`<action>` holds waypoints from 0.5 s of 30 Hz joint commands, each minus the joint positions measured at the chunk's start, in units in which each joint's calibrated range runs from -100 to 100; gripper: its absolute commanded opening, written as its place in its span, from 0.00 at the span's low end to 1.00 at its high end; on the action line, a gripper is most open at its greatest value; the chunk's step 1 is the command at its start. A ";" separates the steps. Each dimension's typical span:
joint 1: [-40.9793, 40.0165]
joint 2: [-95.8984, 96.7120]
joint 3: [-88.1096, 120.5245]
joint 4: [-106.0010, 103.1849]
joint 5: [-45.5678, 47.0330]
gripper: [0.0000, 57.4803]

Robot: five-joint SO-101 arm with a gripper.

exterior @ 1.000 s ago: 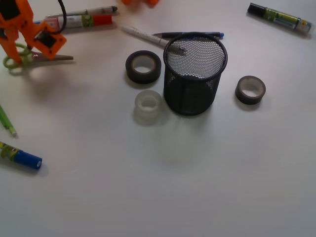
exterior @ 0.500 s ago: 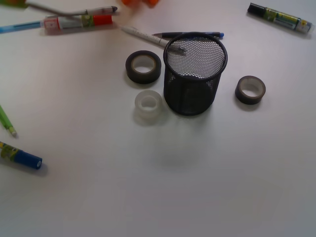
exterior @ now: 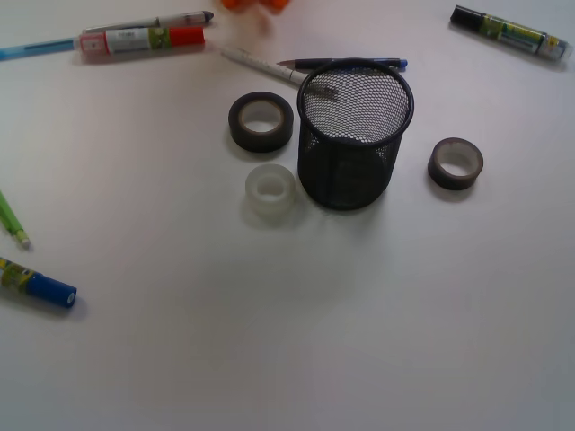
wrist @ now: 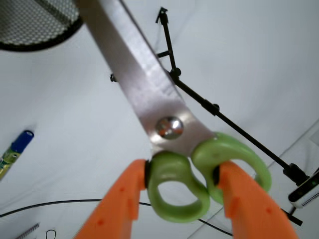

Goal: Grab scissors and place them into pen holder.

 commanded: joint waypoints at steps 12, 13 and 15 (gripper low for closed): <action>-0.15 -15.44 36.27 -32.09 2.64 0.01; -0.15 -14.76 37.18 -34.80 3.42 0.01; 0.07 -13.15 39.26 -39.53 5.13 0.01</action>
